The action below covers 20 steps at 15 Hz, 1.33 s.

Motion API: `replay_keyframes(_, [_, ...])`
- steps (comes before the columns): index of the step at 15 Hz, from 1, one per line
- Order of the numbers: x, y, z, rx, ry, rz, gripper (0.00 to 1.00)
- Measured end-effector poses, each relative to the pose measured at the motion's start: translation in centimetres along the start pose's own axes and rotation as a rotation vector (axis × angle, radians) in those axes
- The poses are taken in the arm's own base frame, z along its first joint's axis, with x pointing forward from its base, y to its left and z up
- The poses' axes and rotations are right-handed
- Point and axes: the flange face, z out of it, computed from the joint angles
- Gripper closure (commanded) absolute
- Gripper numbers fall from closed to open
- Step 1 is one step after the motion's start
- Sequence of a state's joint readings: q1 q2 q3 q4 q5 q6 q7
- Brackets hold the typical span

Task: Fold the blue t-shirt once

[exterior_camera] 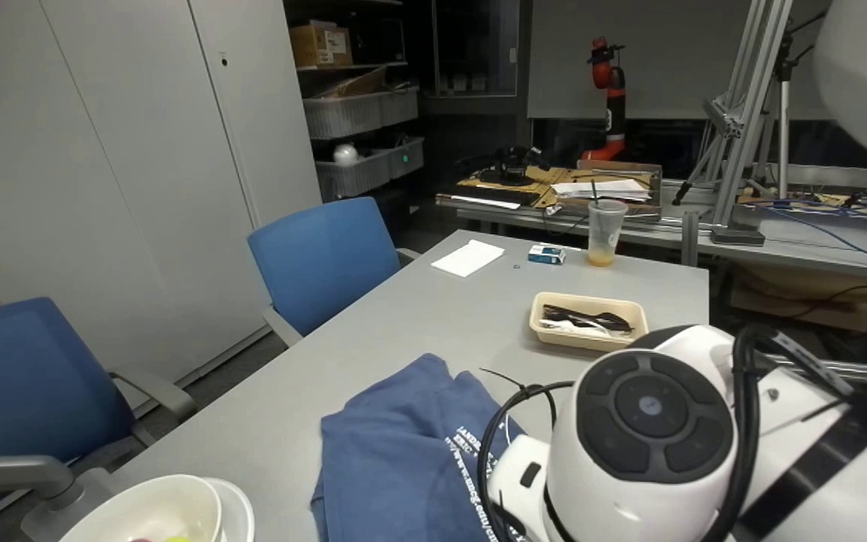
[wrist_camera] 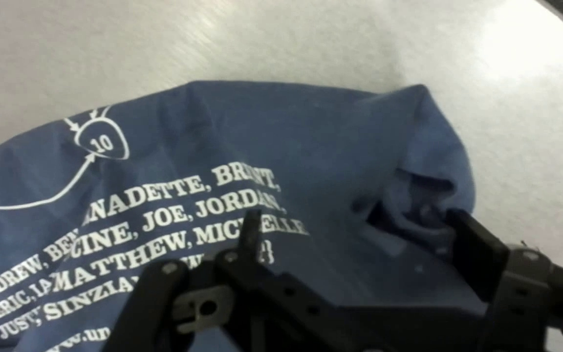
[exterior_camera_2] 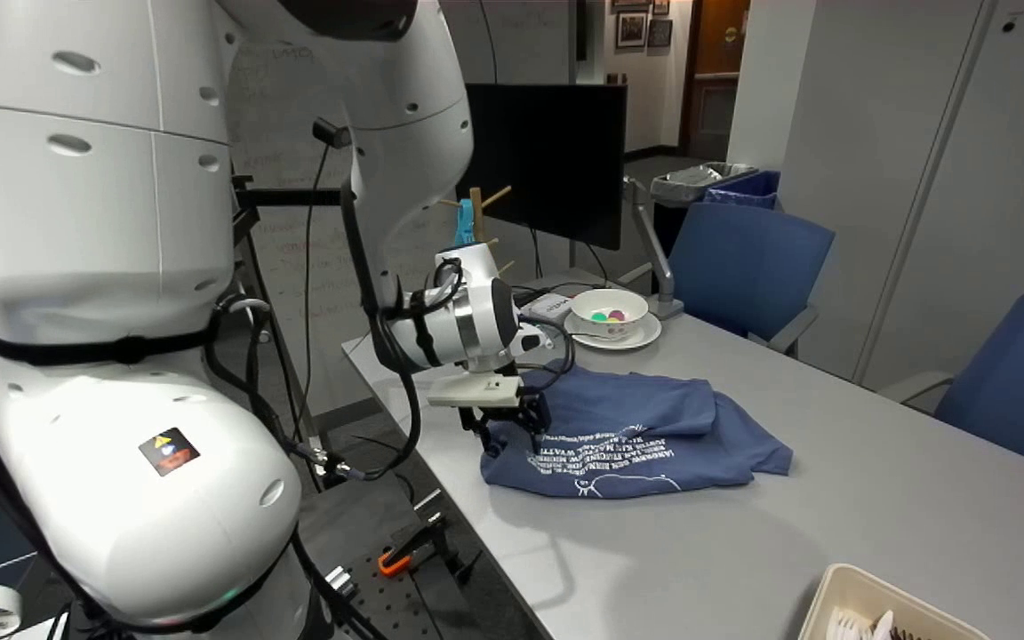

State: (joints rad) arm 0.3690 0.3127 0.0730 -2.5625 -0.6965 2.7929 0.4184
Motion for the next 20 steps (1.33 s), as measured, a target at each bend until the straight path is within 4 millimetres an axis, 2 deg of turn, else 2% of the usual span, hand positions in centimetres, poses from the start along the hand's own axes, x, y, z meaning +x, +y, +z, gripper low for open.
replay_keyframes(2, [0.1,1.0,0.9,-0.003,-0.015,0.021,0.16])
replay_keyframes(3, [0.1,0.9,1.3,0.001,-0.02,0.028,0.3])
replay_keyframes(6, [0.2,-0.5,2.0,0.022,-0.033,0.032,0.54])
replay_keyframes(8, [0.5,-1.4,1.7,0.036,-0.03,0.038,0.66])
replay_keyframes(12, [1.1,-3.2,0.6,0.07,-0.017,0.057,0.98])
replay_keyframes(13, [1.2,-3.6,0.3,0.087,-0.019,0.066,1.0])
replay_keyframes(14, [1.3,-3.8,0.0,0.111,-0.022,0.07,0.96])
replay_keyframes(15, [1.3,-4.0,-0.2,0.14,-0.028,0.072,1.0])
replay_keyframes(17, [1.4,-4.0,-0.9,0.221,-0.036,0.078,0.96])
replay_keyframes(19, [1.5,-2.9,-1.6,0.311,-0.044,0.094,0.96])
replay_keyframes(20, [1.5,-1.7,-2.0,0.353,-0.049,0.107,0.96])
